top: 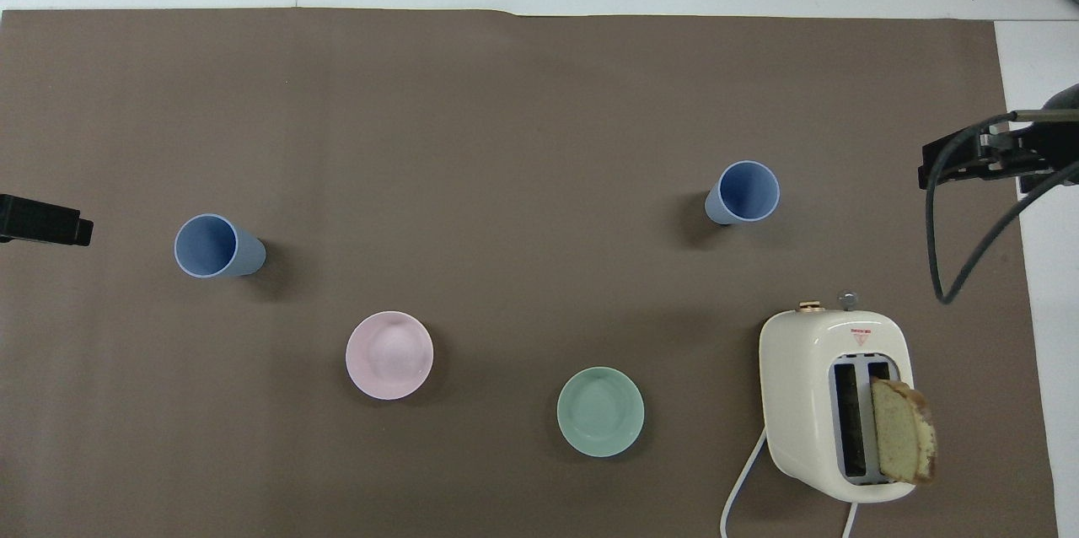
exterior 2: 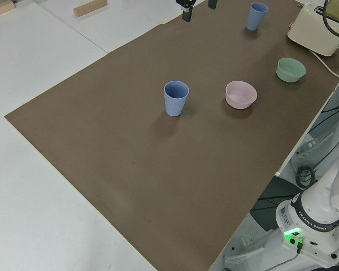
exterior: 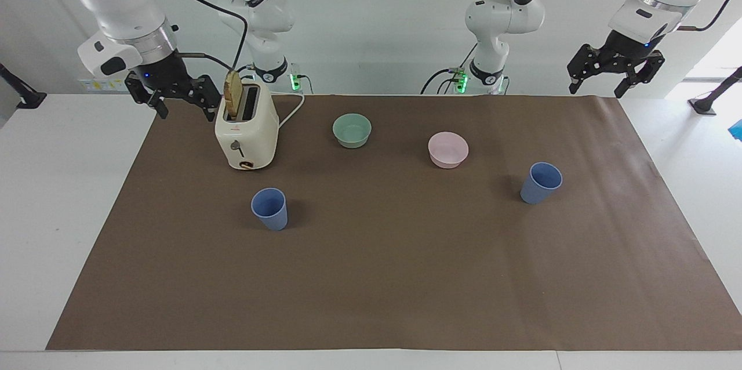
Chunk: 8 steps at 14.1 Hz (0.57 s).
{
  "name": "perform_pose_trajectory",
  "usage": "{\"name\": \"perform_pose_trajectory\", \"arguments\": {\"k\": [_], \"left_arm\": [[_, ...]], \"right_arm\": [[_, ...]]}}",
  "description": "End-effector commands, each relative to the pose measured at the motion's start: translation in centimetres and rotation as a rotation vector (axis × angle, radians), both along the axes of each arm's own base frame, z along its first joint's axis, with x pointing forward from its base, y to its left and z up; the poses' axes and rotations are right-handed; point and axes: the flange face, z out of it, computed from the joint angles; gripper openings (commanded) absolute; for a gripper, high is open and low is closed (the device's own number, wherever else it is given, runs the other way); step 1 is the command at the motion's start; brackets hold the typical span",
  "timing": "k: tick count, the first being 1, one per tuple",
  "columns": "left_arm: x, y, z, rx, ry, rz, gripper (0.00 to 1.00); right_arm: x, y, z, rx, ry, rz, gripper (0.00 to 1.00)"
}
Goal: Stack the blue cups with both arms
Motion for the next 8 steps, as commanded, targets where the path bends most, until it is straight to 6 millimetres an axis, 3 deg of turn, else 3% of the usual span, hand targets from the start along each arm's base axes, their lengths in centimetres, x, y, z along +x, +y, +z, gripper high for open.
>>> {"name": "perform_pose_trajectory", "arguments": {"k": [1,8], "left_arm": [[-0.37,0.19,0.41,-0.009,-0.01,-0.014,1.0],[-0.4,-0.12,0.16,-0.01,-0.007,-0.007,1.0]], "right_arm": [[-0.67,-0.32,0.26,0.005,-0.002,0.017,1.0],[-0.67,-0.32,0.26,0.005,-0.002,0.017,1.0]]}}
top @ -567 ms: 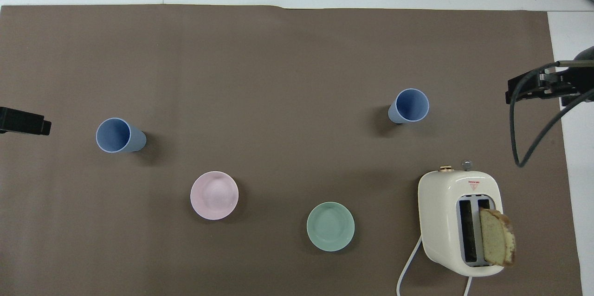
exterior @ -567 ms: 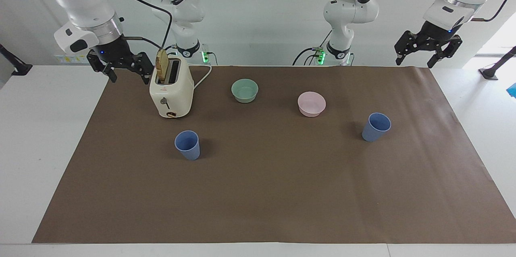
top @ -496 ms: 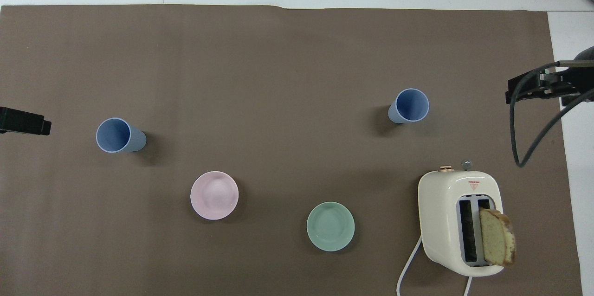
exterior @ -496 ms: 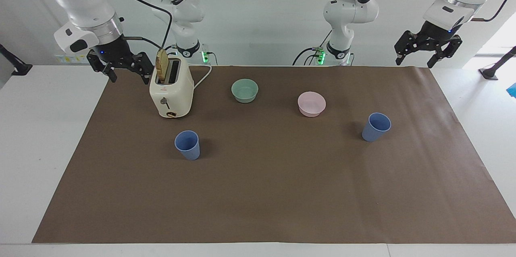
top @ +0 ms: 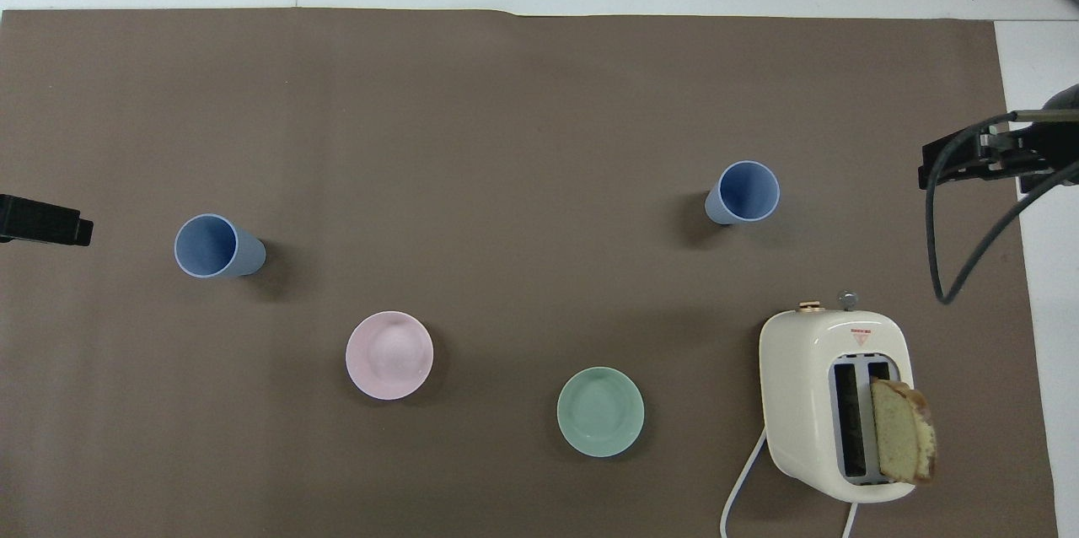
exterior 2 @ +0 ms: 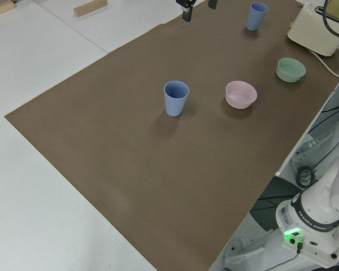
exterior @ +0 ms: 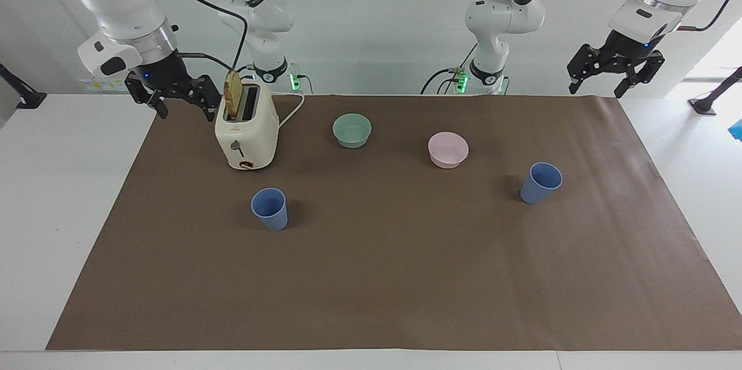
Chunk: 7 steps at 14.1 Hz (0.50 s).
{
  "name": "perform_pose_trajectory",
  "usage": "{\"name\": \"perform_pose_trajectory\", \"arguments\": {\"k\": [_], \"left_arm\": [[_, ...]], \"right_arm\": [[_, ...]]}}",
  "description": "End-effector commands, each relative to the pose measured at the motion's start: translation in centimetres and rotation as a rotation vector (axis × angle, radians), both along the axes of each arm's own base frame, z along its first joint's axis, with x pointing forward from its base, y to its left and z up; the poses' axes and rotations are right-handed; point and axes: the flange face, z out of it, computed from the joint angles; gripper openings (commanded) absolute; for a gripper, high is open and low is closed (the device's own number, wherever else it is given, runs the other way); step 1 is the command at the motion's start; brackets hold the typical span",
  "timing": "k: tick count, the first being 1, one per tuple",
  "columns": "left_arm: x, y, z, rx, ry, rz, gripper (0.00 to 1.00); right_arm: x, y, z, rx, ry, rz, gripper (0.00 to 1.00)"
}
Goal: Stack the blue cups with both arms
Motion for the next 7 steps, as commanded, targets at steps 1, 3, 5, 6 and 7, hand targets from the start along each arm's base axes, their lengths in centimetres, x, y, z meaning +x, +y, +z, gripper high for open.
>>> {"name": "perform_pose_trajectory", "arguments": {"k": [1,3,5,6,7], "left_arm": [[-0.44,0.03,0.1,-0.009,-0.005,-0.004,1.0],[-0.51,0.2,0.2,-0.009,-0.008,-0.006,1.0],[-0.51,0.2,0.2,-0.009,-0.008,-0.01,1.0],[-0.51,0.2,0.2,-0.009,-0.008,-0.01,1.0],[-0.51,0.2,0.2,-0.009,-0.008,-0.01,1.0]], "right_arm": [[-0.67,-0.32,0.26,0.005,-0.002,0.017,1.0],[-0.67,-0.32,0.26,0.005,-0.002,0.017,1.0],[-0.67,-0.32,0.26,0.005,-0.002,0.017,1.0],[-0.67,-0.32,0.26,0.005,-0.002,0.017,1.0],[-0.67,-0.32,0.26,0.005,-0.002,0.017,1.0]]}}
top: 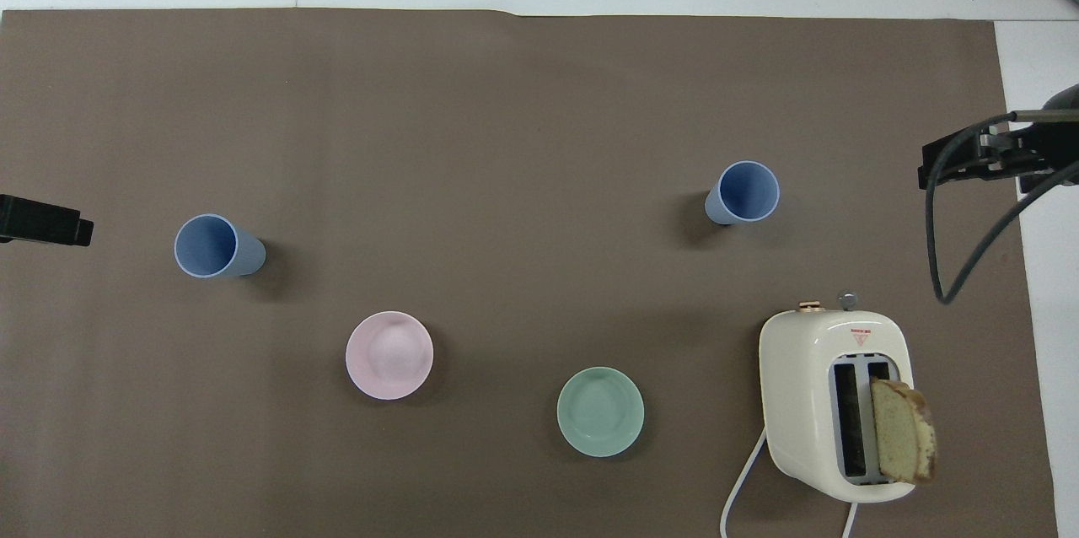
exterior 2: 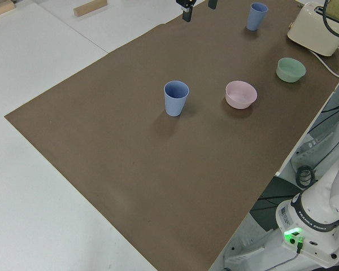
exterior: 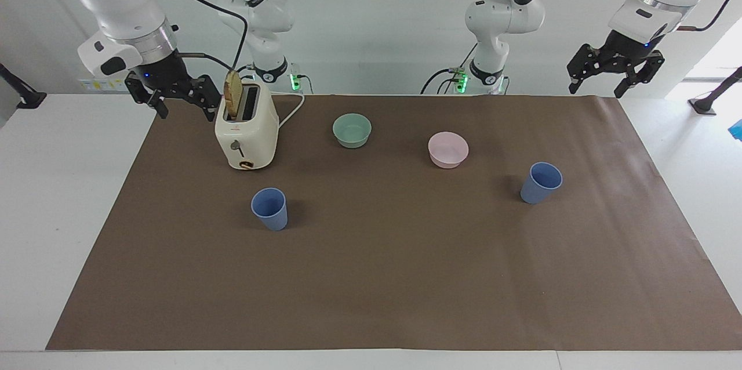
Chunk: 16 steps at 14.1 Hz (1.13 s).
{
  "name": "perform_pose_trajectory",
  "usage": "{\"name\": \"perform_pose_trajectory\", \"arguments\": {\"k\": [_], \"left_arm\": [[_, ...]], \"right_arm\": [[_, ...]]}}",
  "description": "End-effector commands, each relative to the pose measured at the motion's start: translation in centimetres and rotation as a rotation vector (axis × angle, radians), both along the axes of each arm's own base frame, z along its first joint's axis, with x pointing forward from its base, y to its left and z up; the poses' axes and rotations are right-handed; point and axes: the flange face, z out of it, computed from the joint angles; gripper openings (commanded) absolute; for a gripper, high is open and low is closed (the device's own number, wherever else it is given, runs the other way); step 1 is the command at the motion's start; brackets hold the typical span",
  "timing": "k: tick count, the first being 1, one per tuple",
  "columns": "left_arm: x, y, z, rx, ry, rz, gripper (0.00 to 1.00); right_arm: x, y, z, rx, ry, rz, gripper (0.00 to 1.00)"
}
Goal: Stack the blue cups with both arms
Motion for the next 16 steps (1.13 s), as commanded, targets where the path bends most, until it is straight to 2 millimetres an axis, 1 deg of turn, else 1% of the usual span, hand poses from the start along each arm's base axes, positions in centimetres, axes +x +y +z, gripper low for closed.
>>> {"name": "perform_pose_trajectory", "arguments": {"k": [1,6,9,10,11,14,16], "left_arm": [[-0.5,0.2,0.2,-0.009,-0.007,-0.012,1.0],[-0.4,-0.1,0.3,-0.008,-0.012,-0.004,1.0],[-0.4,1.0,0.2,-0.002,-0.015,0.007,1.0],[-0.1,2.1,0.0,-0.002,-0.018,0.029,1.0],[0.0,2.7,-0.4,-0.004,-0.014,0.033,1.0],[0.3,3.2,-0.3,-0.005,-0.035,0.043,1.0],[0.9,4.0,-0.9,-0.004,-0.046,0.055,1.0]], "right_arm": [[-0.7,-0.3,0.3,0.006,-0.002,0.017,1.0],[-0.7,-0.3,0.3,0.005,-0.002,0.017,1.0],[-0.7,-0.3,0.3,0.005,-0.002,0.017,1.0],[-0.7,-0.3,0.3,0.005,-0.002,0.017,1.0],[-0.7,-0.3,0.3,0.005,-0.002,0.017,1.0],[-0.7,-0.2,0.3,0.005,-0.002,0.018,1.0],[-0.7,-0.3,0.3,0.005,-0.002,0.017,1.0]]}}
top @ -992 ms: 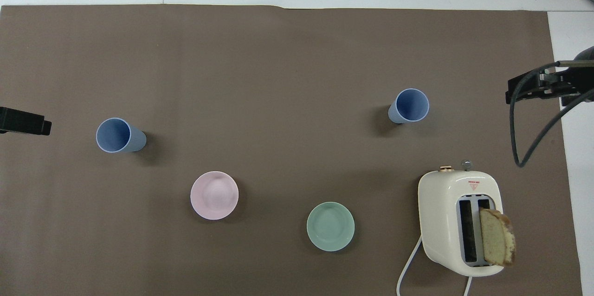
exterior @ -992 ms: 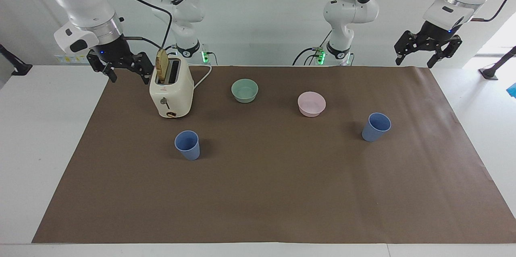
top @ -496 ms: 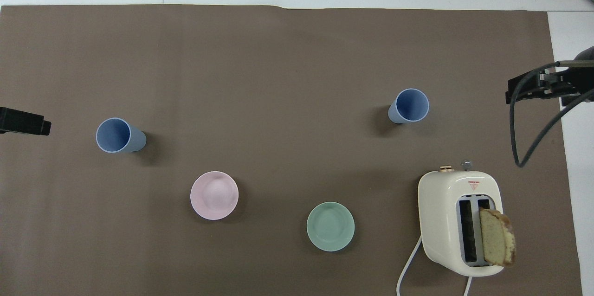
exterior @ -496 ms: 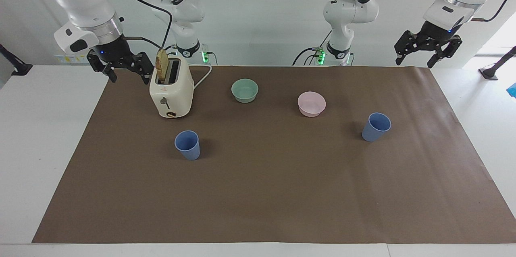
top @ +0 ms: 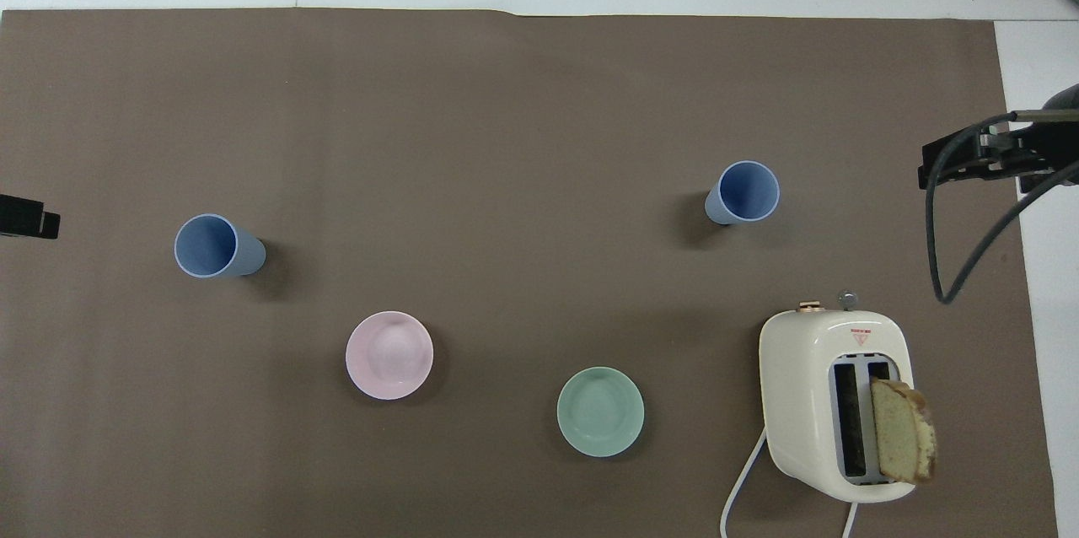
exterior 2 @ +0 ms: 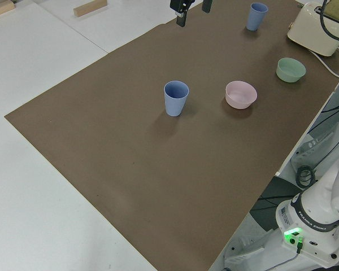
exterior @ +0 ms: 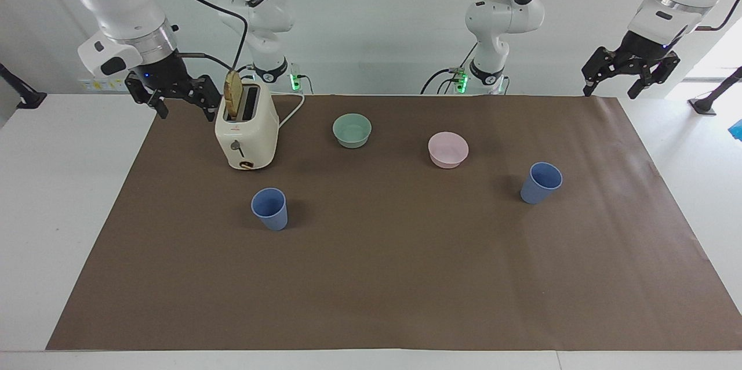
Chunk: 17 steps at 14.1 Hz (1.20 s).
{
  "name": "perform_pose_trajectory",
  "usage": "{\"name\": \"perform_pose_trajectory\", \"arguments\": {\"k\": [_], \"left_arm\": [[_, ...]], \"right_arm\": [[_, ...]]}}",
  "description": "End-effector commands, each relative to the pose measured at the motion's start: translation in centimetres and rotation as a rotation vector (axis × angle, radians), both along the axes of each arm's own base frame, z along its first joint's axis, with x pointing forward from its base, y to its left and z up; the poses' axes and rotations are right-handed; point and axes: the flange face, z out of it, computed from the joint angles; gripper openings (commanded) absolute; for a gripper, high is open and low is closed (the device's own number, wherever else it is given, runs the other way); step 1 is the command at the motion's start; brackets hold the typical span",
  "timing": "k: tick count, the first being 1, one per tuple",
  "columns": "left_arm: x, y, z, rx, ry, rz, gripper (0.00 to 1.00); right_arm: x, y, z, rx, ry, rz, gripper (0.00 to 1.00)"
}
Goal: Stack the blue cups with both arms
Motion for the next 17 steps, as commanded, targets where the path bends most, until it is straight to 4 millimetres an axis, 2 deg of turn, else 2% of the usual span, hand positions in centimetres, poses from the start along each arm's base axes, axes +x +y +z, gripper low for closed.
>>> {"name": "perform_pose_trajectory", "arguments": {"k": [1,4,6,11,13,17], "left_arm": [[0.9,1.5,-1.6,-0.003,-0.03,0.013,1.0],[2.8,3.7,-4.7,-0.001,-0.051,0.055,1.0],[3.9,4.3,-7.0,-0.001,-0.044,0.071,1.0],[3.7,4.5,-13.4,-0.005,-0.011,0.103,1.0],[3.7,4.6,-16.5,-0.009,-0.009,0.17,1.0],[3.5,3.9,-21.1,-0.013,-0.006,0.231,1.0]], "right_arm": [[-0.7,-0.3,0.3,0.005,-0.002,0.017,1.0],[-0.7,-0.3,0.3,0.005,-0.002,0.017,1.0],[-0.7,-0.3,0.3,0.005,-0.002,0.017,1.0],[-0.7,-0.3,0.3,0.005,-0.002,0.017,1.0],[-0.7,-0.3,0.3,0.005,-0.002,0.017,1.0],[-0.7,-0.3,0.3,0.005,-0.002,0.017,1.0]]}}
